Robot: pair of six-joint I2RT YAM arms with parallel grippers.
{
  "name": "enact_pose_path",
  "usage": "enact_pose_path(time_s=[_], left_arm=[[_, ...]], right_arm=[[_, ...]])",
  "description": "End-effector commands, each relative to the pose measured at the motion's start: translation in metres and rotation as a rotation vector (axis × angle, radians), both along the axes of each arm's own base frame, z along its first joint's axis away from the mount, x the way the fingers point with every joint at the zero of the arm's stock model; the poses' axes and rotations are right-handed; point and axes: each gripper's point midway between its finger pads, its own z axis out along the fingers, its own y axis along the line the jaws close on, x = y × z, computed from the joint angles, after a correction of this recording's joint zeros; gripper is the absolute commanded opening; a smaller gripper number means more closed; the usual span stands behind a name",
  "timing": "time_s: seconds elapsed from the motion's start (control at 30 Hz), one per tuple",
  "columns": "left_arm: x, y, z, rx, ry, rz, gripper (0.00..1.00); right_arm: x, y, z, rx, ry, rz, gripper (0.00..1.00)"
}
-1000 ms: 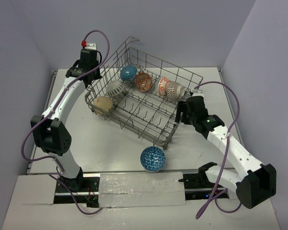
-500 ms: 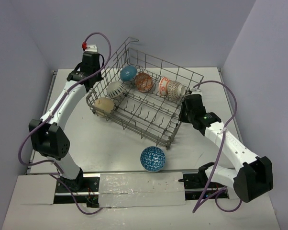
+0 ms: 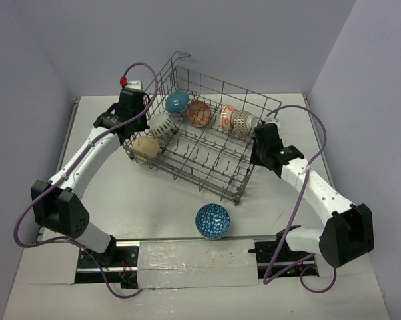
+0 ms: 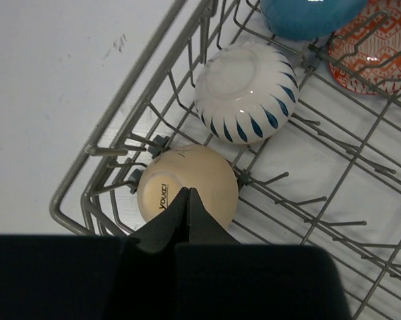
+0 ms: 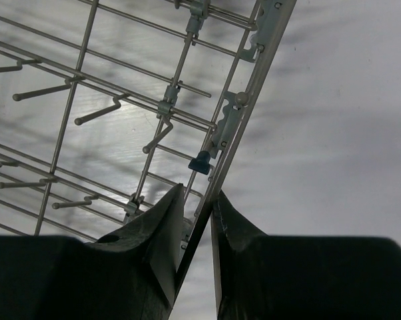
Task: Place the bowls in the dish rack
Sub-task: Move the dish rack to the center of the board.
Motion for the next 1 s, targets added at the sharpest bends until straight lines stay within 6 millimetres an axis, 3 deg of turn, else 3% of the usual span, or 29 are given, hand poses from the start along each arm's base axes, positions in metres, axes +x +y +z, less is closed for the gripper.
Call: enact_pose_path(time_s=[0.0,0.1,0.2,0.23,0.43,0.63,0.77,0.97], left_arm=[[-0.013,-0.004,0.000,-0.029,0.015,-0.011,0.00],[-0.014,0.004,0.003,0.018,-0.004,0.025,0.01],[-0.015,0.002,0.021,0.021,-0.064,0.012,0.09],[-0.016,0.002,0.027,0.018,-0.085,0.010,0.17],[-0.014,0.001,0.063,0.036,-0.175,0.010,0.38],[-0.010,0.011,0.068,0.087,-0.203,0.054,0.42],[-0.007,0.024,0.058,0.147,-0.178,0.103,0.45],[-0.007,0.036,0.059,0.115,-0.194,0.135,0.47]], right_arm=[[0.030,0.026,0.046,0.047,-0.133,0.112,0.05],[0.032,0.030,0.050,0.056,-0.142,0.131,0.03],[0.031,0.029,0.048,0.051,-0.142,0.135,0.03],[0.031,0.029,0.047,0.049,-0.139,0.135,0.04],[0.027,0.028,0.041,0.044,-0.129,0.145,0.19],[0.027,0.027,0.046,0.041,-0.136,0.148,0.24],[0.025,0.027,0.046,0.039,-0.136,0.153,0.24],[0.027,0.030,0.045,0.043,-0.130,0.167,0.25]])
